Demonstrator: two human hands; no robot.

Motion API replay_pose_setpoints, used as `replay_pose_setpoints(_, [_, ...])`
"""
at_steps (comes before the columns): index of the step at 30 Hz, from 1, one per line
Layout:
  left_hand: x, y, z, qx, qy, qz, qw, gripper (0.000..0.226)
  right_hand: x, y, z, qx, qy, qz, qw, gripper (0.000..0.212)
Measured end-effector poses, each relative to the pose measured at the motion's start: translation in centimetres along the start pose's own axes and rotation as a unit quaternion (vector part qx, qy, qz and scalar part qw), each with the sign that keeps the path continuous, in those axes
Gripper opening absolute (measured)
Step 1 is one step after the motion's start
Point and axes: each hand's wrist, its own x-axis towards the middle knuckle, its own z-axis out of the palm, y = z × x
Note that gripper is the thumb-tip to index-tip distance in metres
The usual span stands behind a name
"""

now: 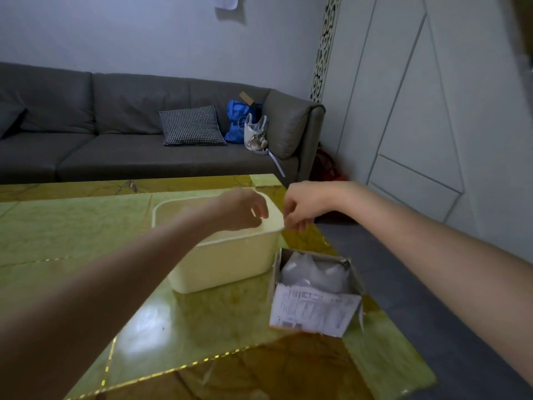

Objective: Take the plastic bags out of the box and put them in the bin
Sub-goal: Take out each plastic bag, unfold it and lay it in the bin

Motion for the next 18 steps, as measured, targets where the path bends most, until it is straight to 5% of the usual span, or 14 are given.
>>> replay_pose_setpoints(5, [-1.3,5.6,1.2,-0.151,-0.162,0.027,0.975,0.034,-3.7,3.0,2.2,-0.008,-0.118,0.061,0.991,0.028])
replay_pose_setpoints(7, [-1.8,6.1,1.8,-0.115,-0.199,0.019,0.973,0.042,-4.5,3.7,3.9,0.004,-0.137,0.069,0.988,0.038])
replay_pose_setpoints(12, [-1.8,5.2,2.5,-0.066,-0.035,0.034,0.997,0.017,-5.1,3.7,6.9,0.057,0.009,0.019,0.998,0.021])
replay_pose_setpoints(18, [-0.9,5.6,0.0,-0.067,0.047,0.016,0.996,0.016,-5.3,3.4,8.1,0.02,-0.078,0.033,0.996,0.03])
